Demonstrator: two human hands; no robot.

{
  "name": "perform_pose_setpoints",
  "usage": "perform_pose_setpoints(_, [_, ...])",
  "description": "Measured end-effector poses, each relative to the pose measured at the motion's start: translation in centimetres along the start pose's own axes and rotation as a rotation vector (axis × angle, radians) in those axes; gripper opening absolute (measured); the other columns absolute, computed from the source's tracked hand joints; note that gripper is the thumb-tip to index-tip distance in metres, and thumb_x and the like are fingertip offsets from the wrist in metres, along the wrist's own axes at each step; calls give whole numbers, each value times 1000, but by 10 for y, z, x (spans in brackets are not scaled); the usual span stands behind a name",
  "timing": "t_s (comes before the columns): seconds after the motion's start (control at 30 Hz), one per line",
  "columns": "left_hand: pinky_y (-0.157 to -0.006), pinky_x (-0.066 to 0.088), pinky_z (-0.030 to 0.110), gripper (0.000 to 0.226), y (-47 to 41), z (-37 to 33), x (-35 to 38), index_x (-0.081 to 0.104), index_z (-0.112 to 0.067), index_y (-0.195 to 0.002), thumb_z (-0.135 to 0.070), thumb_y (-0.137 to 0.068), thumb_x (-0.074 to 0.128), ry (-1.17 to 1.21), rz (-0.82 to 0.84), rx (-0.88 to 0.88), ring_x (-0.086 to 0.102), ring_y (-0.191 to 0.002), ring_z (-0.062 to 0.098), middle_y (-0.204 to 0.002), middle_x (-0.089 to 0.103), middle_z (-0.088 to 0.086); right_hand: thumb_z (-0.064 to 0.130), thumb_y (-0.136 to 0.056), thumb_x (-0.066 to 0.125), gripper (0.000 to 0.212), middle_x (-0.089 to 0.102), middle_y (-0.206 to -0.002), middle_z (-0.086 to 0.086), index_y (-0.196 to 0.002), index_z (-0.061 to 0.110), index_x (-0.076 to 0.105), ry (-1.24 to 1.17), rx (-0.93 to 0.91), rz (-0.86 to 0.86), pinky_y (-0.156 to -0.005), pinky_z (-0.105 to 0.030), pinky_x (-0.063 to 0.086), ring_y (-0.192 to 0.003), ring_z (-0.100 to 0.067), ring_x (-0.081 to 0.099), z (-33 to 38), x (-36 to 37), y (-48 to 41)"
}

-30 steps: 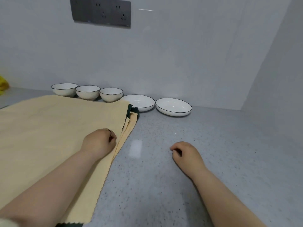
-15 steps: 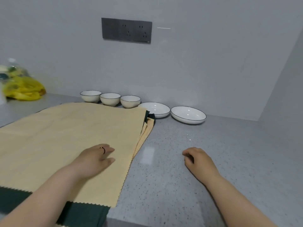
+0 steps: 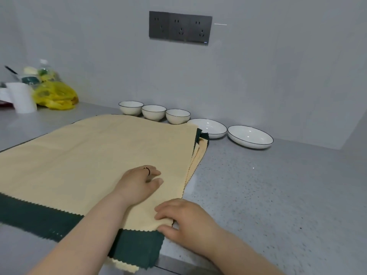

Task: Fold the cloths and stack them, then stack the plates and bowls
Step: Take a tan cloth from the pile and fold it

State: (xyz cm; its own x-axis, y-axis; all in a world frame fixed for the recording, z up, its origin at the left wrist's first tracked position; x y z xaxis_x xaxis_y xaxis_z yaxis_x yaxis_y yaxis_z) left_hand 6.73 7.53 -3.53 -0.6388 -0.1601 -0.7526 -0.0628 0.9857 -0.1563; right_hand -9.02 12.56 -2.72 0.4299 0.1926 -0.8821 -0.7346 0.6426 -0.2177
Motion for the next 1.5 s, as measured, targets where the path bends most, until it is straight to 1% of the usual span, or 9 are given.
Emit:
perform_pose_setpoints(0.2, [-94,38,19,15,7,-3,-5,58,-30,-102,-32,-87,59,306,81,-38,54,-114,8,-110,60,-13,25,-94,48,26,69,-106,-2,-106,11,67,-90,102,-129,-88,-25,45,-95,-14,60,-2,0,-5])
perform_pose_setpoints(0.3, [-90,34,8,58,25,-7,-19,52,-41,-104,-71,-57,65,301,275,39,48,-114,-4,-113,52,-27,27,-94,48,24,63,-79,0,-95,13,68,-210,190,-135,-68,-19,40,-67,-6,50,-7,-5,-7])
perform_pose_setpoints(0.37, [-85,33,0,78,40,-8,-30,46,-50,-102,-86,-35,61,117,378,63,46,-109,-13,-113,48,-34,25,-95,46,22,56,-73,6,-85,19,65,-309,255,-168,-66,-17,37,-67,-5,46,-13,-9,-6])
perform_pose_setpoints(0.5, [-84,39,7,30,58,-9,-46,48,-48,-105,-40,-81,63,-268,265,148,52,-106,-5,-106,54,-29,19,-96,44,33,47,-65,12,-64,28,47,-405,376,-302,-57,-10,34,-62,-2,41,-28,-26,1])
perform_pose_setpoints(0.63, [-76,35,11,32,60,-6,-58,50,-34,-124,-40,-93,45,-625,73,135,51,-107,5,-113,58,-18,12,-94,46,34,42,-60,6,-61,18,45,-429,421,-452,-53,-13,31,-54,-1,40,-42,-54,18])
perform_pose_setpoints(0.77, [-104,26,19,39,65,-13,-58,49,-29,-127,-44,-91,46,-719,180,48,47,-116,8,-115,59,-12,7,-93,48,39,43,-44,9,-55,18,43,-380,471,-527,-48,-14,29,-48,1,40,-61,-80,59])
perform_pose_setpoints(0.87, [-85,37,18,47,61,-31,-46,50,-22,-129,-43,-88,54,-645,210,6,49,-118,12,-127,56,-6,6,-92,48,41,42,-39,13,-53,15,41,-342,542,-572,-45,-14,26,-44,0,39,-77,-100,103])
perform_pose_setpoints(1.33, [-102,35,18,63,92,-152,46,39,-14,-138,-40,-85,60,-409,581,292,43,-127,13,-140,43,-4,9,-94,47,32,48,-58,-6,-65,0,58,-348,902,-828,-42,-14,29,-43,-2,39,-84,-140,298])
perform_pose_setpoints(1.5, [-67,38,17,45,103,-161,36,53,-13,-118,-39,-83,64,-464,709,265,50,-88,12,-91,53,-9,11,-94,47,28,56,-68,-10,-74,-2,63,-374,958,-876,-55,-24,34,-62,-18,45,-72,-141,313])
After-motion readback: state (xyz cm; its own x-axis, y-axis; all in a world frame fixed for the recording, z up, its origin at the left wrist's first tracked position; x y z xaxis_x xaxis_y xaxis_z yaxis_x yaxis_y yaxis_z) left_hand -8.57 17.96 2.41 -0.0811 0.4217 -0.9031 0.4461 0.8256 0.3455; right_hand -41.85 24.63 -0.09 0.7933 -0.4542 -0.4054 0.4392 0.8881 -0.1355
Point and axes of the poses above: each hand's wrist, its own y-axis away from the middle knuckle, its own x-axis out of the palm, z = x × y, the point moved 2 cm from there along -y, towards the middle knuckle
